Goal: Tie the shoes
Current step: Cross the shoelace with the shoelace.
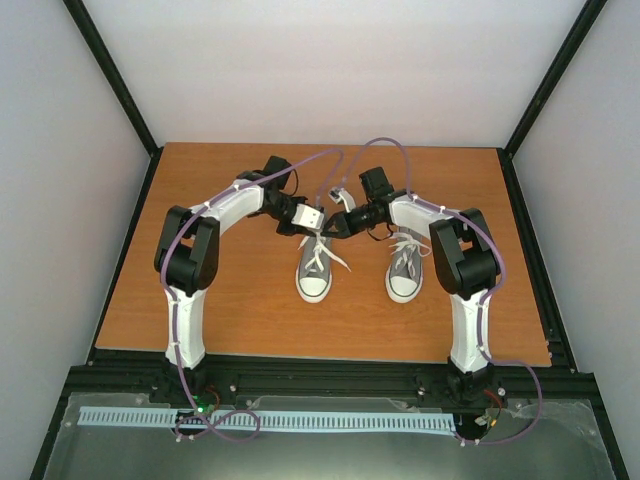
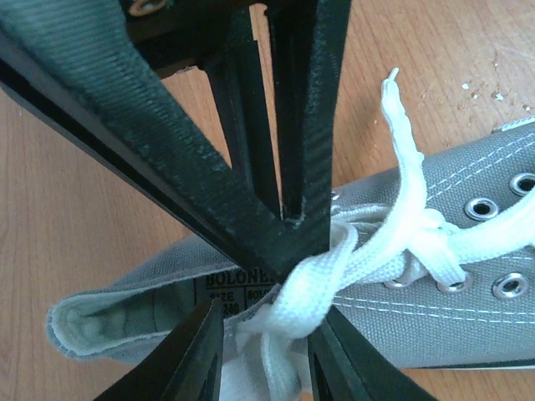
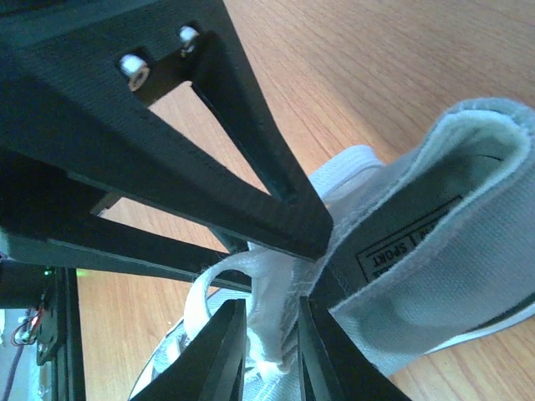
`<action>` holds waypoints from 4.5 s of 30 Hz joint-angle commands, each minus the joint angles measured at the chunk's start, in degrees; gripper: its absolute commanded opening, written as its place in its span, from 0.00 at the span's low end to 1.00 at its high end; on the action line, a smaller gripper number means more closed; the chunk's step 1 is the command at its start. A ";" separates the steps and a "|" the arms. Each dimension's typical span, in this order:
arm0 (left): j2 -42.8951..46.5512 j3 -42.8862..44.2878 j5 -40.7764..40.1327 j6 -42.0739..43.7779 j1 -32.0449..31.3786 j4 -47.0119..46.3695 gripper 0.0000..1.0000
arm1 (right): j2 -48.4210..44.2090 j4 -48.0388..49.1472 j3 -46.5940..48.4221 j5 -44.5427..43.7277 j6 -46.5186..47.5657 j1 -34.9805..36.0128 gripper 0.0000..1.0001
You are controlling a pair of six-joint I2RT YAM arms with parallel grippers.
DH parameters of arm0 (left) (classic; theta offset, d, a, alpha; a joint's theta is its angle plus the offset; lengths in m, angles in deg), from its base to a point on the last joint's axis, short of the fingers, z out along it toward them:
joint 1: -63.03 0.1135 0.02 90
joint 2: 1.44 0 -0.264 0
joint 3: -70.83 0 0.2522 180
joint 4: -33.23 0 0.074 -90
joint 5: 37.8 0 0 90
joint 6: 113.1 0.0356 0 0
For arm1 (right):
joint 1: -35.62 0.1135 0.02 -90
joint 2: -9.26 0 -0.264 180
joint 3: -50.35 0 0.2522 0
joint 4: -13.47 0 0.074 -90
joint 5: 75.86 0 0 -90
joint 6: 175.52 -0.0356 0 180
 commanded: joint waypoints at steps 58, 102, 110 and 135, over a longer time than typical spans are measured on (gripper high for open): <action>1.93 3.12 7.53 -1.69 0.42 5.53 0.27 | -0.38 1.29 1.59 1.35 3.18 0.12 0.07; 2.81 1.05 7.43 -3.20 0.59 2.75 0.01 | 1.61 1.09 2.42 1.96 3.09 0.02 0.19; 2.51 1.06 7.22 -3.35 0.60 2.64 0.01 | 3.02 -0.18 3.39 4.74 4.04 0.77 0.20; 3.00 1.14 6.97 -3.64 1.21 2.51 0.17 | 0.36 -1.30 3.83 1.61 4.09 0.28 0.03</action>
